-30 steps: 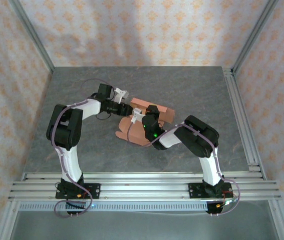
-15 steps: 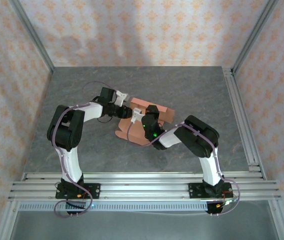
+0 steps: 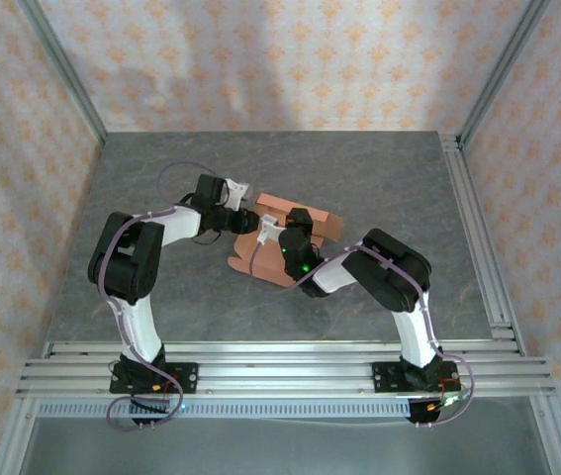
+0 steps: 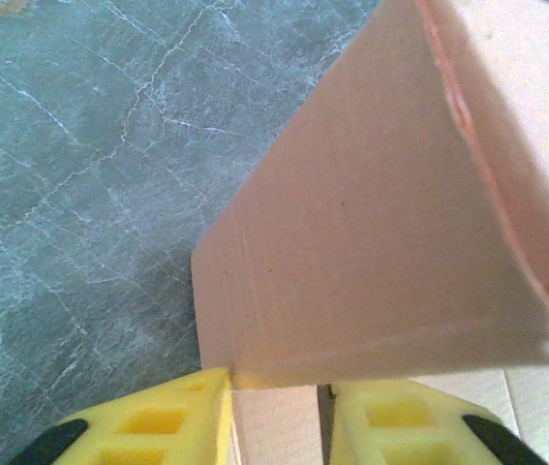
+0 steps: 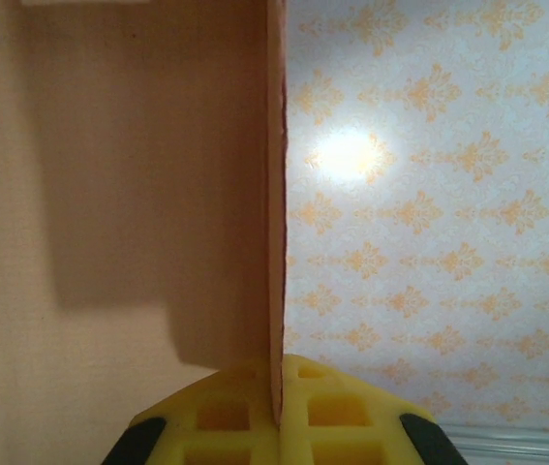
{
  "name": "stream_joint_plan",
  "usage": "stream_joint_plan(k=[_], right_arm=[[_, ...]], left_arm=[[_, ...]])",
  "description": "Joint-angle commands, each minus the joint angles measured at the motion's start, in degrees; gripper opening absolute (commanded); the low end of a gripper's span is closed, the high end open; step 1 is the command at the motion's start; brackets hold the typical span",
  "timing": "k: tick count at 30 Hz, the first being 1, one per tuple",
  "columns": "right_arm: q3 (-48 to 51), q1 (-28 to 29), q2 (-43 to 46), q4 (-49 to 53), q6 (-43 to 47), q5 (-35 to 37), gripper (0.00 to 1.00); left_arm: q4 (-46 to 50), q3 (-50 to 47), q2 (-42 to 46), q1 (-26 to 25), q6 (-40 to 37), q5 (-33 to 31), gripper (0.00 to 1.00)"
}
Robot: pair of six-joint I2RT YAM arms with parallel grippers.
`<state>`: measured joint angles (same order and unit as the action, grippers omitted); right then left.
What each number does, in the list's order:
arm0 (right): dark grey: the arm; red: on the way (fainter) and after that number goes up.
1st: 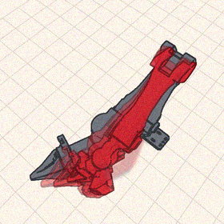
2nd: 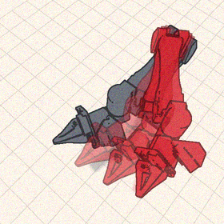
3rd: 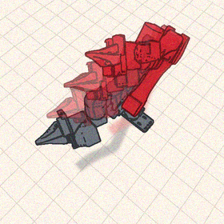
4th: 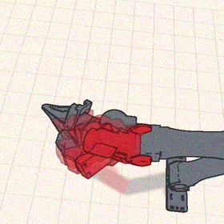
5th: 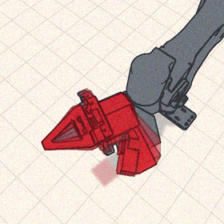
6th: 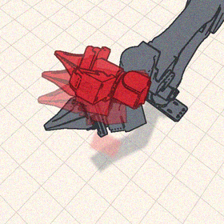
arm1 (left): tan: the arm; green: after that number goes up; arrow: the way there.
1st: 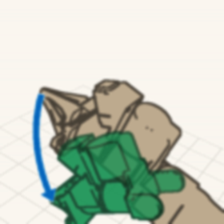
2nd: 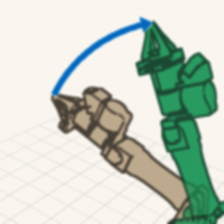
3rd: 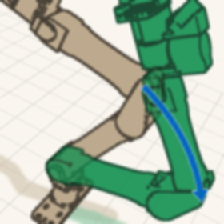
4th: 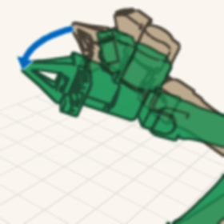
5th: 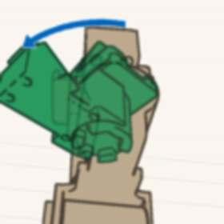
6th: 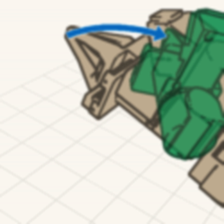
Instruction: Fold the paper box
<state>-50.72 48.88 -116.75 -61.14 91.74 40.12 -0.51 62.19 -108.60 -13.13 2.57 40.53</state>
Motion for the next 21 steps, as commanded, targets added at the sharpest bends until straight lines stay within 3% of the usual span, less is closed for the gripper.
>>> stream_joint_plan(k=[1, 5, 12, 15, 21], right_arm=[[-1.40, 0.64, -0.31, -0.08, -0.03, 0.62, 0.00], [-1.49, 0.68, -0.27, 0.73, -0.60, 0.67, 0.00], [-1.75, 0.95, -0.26, 1.31, -1.50, 0.87, 0.00], [-1.75, 0.95, 0.25, 2.76, -2.63, 0.85, 0.00], [-1.57, 1.04, 0.73, 4.11, -3.52, 0.72, 0.00]], left_arm=[[-2.55, -0.07, 1.64, -0.67, 0.33, -1.03, 0.40], [-3.54, -0.35, 1.79, -0.84, 0.58, 0.50, 0.53], [-4.44, -0.15, 0.81, -0.87, 1.80, -0.44, 0.54], [-4.81, 0.12, 0.08, -1.03, 2.57, -1.56, 0.52], [-4.31, 1.13, -0.47, -1.69, 3.12, -2.30, 0.39]])
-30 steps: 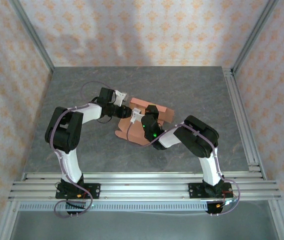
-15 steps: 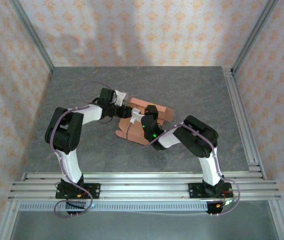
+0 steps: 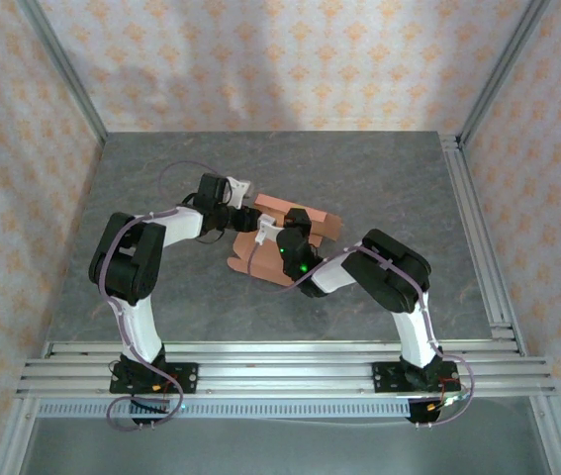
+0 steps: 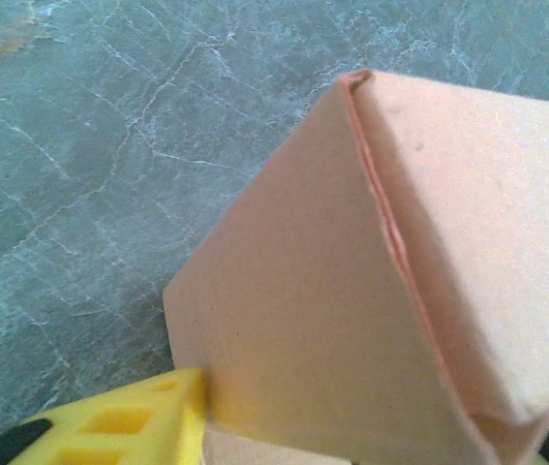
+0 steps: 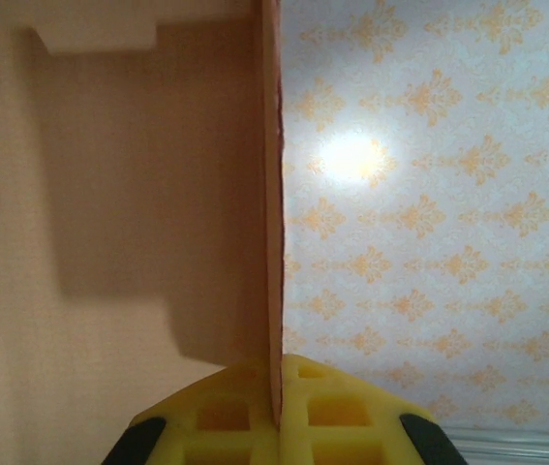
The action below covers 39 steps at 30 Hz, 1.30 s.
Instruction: Fold the paper box
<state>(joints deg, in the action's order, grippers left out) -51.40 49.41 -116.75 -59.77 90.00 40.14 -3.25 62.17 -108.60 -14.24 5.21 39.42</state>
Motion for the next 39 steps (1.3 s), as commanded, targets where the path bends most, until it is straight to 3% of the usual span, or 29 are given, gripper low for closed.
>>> stream_joint_plan(k=[1, 11, 21, 26, 32, 39], right_arm=[[-0.94, 0.51, 0.74, 2.74, -1.76, 0.65, 0.00], [-0.99, 0.57, 0.57, 2.38, -1.84, 0.87, 0.00], [-1.06, 0.60, 1.29, 2.65, -3.30, 0.69, 0.01], [-1.16, 0.60, 2.60, 4.27, -6.43, 0.43, 0.15], [-1.21, 0.68, 6.45, 10.07, -14.49, -1.09, 0.40], [0.46, 1.18, 12.22, 17.09, -23.17, -5.37, 0.59]], left_arm=[[-1.45, 1.20, -0.46, -0.69, 0.58, -1.24, 0.37], [-0.19, 0.74, -0.45, -0.97, 0.50, -4.66, 0.25], [0.83, 0.98, -0.47, -1.14, -0.82, -4.22, 0.18], [2.26, 0.67, 0.30, -1.49, -3.07, -6.07, 0.18], [3.23, 1.13, 0.28, -1.57, -3.76, -7.29, 0.18], [4.68, 2.20, 0.07, -1.81, -4.48, -8.90, 0.18]])
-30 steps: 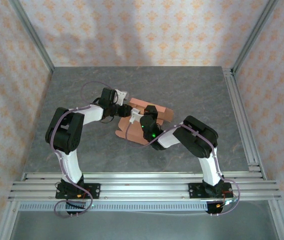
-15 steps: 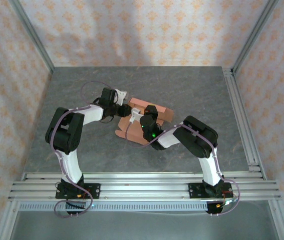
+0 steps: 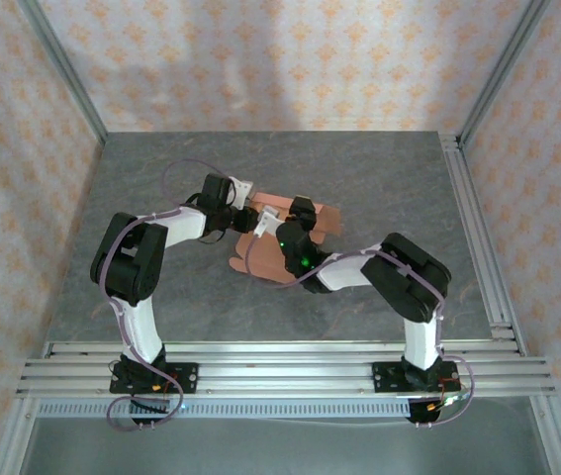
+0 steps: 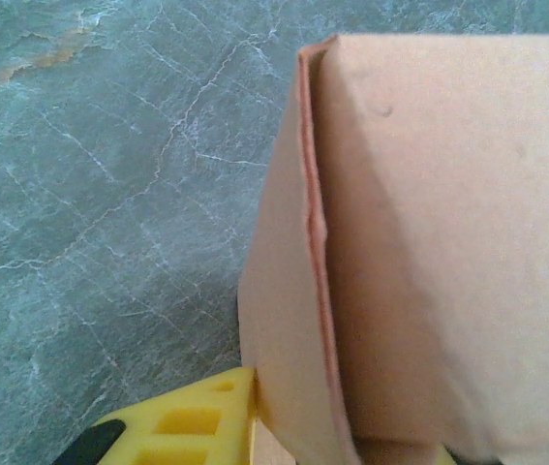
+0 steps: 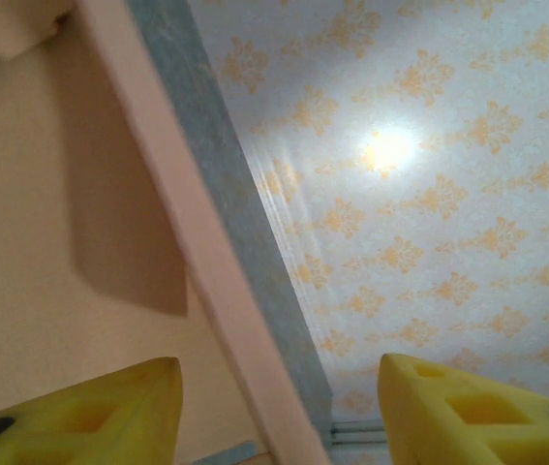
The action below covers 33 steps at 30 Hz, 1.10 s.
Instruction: Fold the paper box
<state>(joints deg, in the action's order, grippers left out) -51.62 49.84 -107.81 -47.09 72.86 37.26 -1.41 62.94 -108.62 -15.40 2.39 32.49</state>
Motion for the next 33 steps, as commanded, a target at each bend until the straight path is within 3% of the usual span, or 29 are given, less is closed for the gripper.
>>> stream_joint_plan(k=[1, 9, 15, 22, 29, 33], right_arm=[[0.95, 0.90, 4.10, 5.33, -7.13, -2.95, 0.61], [1.36, 2.91, 8.79, 10.00, -12.20, -3.23, 0.74], [-1.17, 4.03, 16.56, 21.60, -28.87, -7.79, 0.88], [-4.14, 3.54, 23.14, 27.19, -43.86, -9.10, 0.91], [-12.67, -4.40, 26.27, 46.12, -68.91, -19.82, 0.88], [-16.85, -11.61, 24.62, 53.59, -81.19, -32.63, 0.85]], left_arm=[[3.05, 1.53, 0.07, -0.69, -1.74, -2.16, 0.18], [4.00, 2.24, -0.10, -0.95, -2.31, -3.74, 0.17], [3.02, 1.76, -0.13, -1.21, -2.44, -4.80, 0.16], [2.05, 1.14, -0.03, -1.90, -2.64, -6.81, 0.15], [-3.04, -3.95, 3.24, -3.33, -3.81, -10.53, 0.15], [-5.06, -5.81, 4.52, -4.89, -4.36, -13.73, 0.15]])
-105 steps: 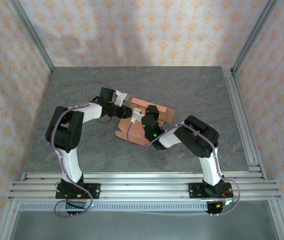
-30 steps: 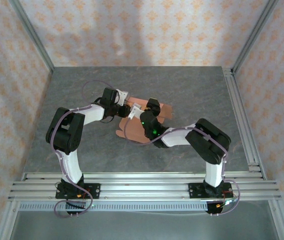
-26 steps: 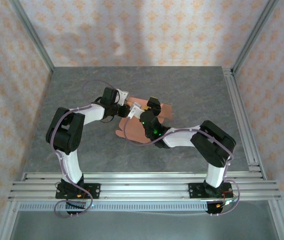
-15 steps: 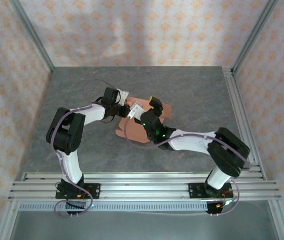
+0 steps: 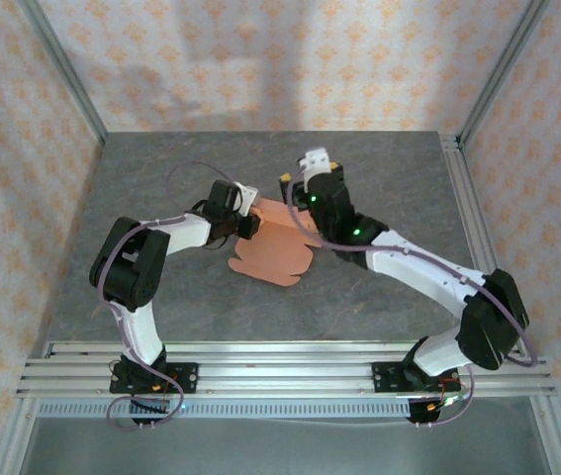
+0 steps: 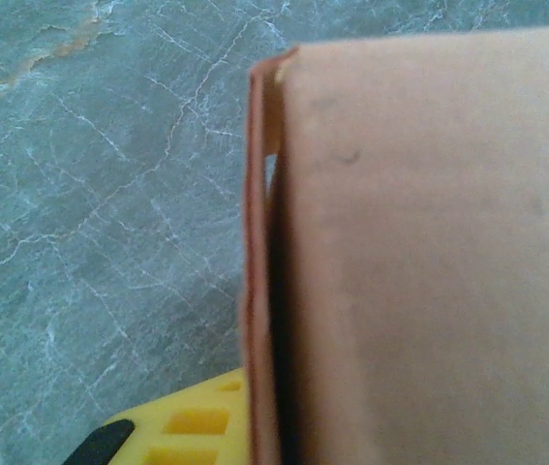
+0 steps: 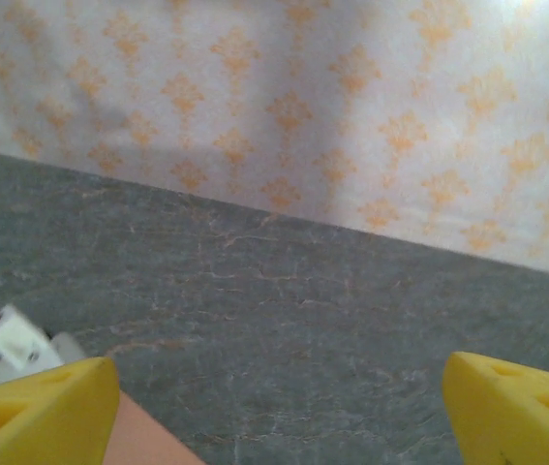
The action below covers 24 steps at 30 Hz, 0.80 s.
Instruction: Fold the paper box
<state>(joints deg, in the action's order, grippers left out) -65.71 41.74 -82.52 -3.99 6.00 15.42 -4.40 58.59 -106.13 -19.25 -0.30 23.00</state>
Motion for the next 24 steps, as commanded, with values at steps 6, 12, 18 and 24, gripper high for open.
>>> stream_joint_plan(k=[6, 12, 18, 24], right_arm=[[-9.86, -10.54, -8.30, 18.60, -19.72, -34.47, 0.82], [-8.59, -14.24, -12.87, 14.41, -19.47, -47.24, 0.78], [-9.85, -15.01, -18.36, 13.59, -15.57, -53.78, 0.73], [-15.20, -15.26, -25.46, 14.98, -16.01, -57.76, 0.70]], left_arm=[[-3.68, -2.81, 2.22, -2.20, -2.17, -4.40, 0.15], [-4.88, -3.68, 2.55, -2.37, -3.16, -2.12, 0.17], [-6.14, -4.35, 1.89, -2.64, -3.63, -1.27, 0.19], [-5.44, -3.05, 0.66, -2.63, -3.43, -0.90, 0.19]])
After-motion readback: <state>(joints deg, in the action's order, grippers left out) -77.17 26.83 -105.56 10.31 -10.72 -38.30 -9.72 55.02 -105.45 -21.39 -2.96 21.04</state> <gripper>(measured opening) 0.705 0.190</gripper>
